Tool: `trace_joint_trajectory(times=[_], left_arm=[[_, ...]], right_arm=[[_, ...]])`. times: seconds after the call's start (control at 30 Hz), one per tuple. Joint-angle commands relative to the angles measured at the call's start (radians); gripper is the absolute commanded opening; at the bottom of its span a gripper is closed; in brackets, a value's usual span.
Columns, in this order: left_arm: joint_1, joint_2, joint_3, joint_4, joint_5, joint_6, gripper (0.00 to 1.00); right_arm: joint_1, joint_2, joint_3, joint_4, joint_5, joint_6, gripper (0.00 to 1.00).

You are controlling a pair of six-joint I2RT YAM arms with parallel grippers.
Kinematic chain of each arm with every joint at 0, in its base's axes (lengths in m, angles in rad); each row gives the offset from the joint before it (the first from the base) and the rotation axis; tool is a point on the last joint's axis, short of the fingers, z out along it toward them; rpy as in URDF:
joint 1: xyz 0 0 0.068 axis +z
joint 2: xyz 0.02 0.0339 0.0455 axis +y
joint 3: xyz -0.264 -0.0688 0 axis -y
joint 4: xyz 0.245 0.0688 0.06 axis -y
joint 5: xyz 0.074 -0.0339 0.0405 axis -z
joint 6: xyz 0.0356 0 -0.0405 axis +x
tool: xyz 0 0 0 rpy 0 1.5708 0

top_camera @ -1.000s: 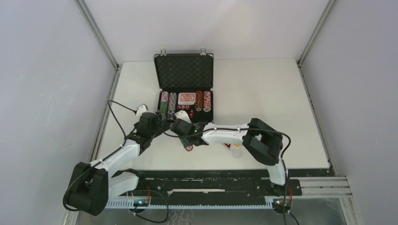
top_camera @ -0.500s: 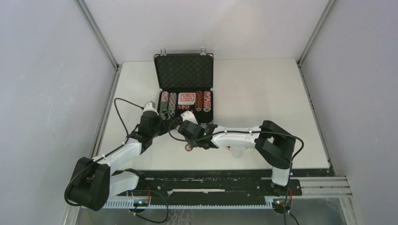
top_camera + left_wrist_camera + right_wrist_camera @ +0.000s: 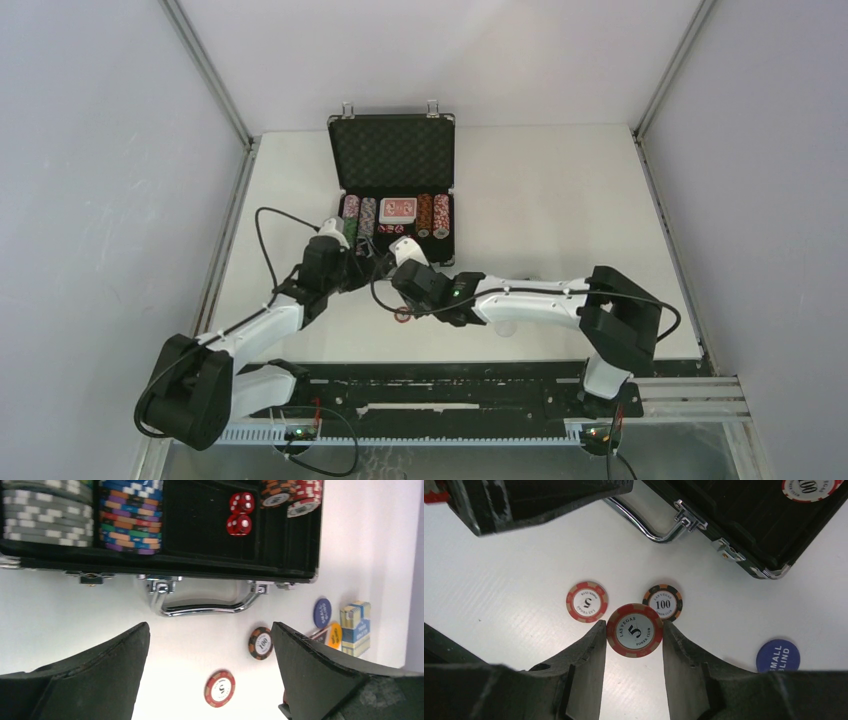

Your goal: Pack up texas hold em set

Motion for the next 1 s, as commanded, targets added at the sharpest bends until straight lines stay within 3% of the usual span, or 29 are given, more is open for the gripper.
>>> trace_joint_trajectory(times=[0.0, 0.23, 0.47, 0.7, 0.97], left_arm=[[-0.007, -0.016, 0.094, -0.002, 0.124, -0.016, 0.95], [-0.006, -0.016, 0.099, 0.048, 0.297, -0.061, 0.83], [-0.01, 0.04, 0.08, 0.172, 0.451, -0.115, 0.6], [-0.027, 0.097, 0.081, 0.269, 0.55, -0.161, 0.51], [-0.046, 0.112, 0.087, 0.274, 0.578, -0.161, 0.42]], right_arm=[[0.012, -0.087, -0.052, 0.096, 0.031, -0.068, 0.41], [0.029, -0.151, -0.109, 0.152, 0.05, -0.103, 0.4], [0.04, -0.217, -0.161, 0.199, 0.057, -0.14, 0.4], [0.04, -0.241, -0.185, 0.206, 0.062, -0.164, 0.4], [0.024, -0.267, -0.201, 0.208, 0.066, -0.169, 0.4]])
